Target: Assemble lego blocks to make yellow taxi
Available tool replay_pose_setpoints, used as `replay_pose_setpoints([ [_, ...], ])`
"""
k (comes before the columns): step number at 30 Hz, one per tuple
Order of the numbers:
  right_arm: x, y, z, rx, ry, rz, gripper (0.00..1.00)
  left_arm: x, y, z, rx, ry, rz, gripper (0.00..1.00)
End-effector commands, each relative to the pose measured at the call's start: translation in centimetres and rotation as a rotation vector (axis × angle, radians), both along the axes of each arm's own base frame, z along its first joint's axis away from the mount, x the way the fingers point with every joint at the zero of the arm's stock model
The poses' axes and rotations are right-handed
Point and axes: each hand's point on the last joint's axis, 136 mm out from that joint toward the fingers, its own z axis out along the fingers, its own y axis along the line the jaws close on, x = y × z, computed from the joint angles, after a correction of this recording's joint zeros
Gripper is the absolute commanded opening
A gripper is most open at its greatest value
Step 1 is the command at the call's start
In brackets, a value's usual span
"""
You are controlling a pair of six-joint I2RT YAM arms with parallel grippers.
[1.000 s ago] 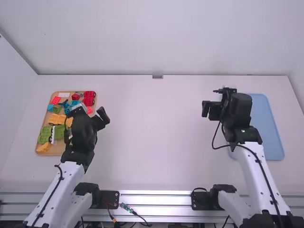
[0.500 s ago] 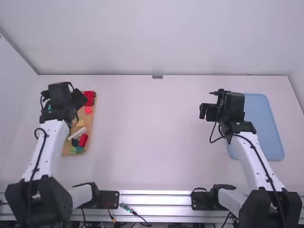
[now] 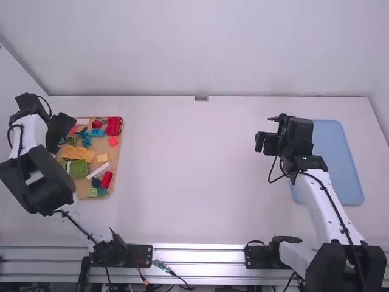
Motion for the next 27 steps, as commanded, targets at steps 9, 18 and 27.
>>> replay_pose_setpoints([
  [9,0.5,0.1,1.2,0.006,-0.034,0.002,0.99,-1.3,2.4,-2.9,-0.033,0.013,0.132,0.99],
  [18,0.5,0.0,1.2,0.005,-0.029,0.000,0.99,-1.9,1.5,-5.2,-0.073,0.018,0.152,0.99],
  [27,0.5,0.0,1.2,0.006,-0.031,0.001,0.99,-0.8,0.1,-6.1,-0.055,0.012,0.116,0.99],
])
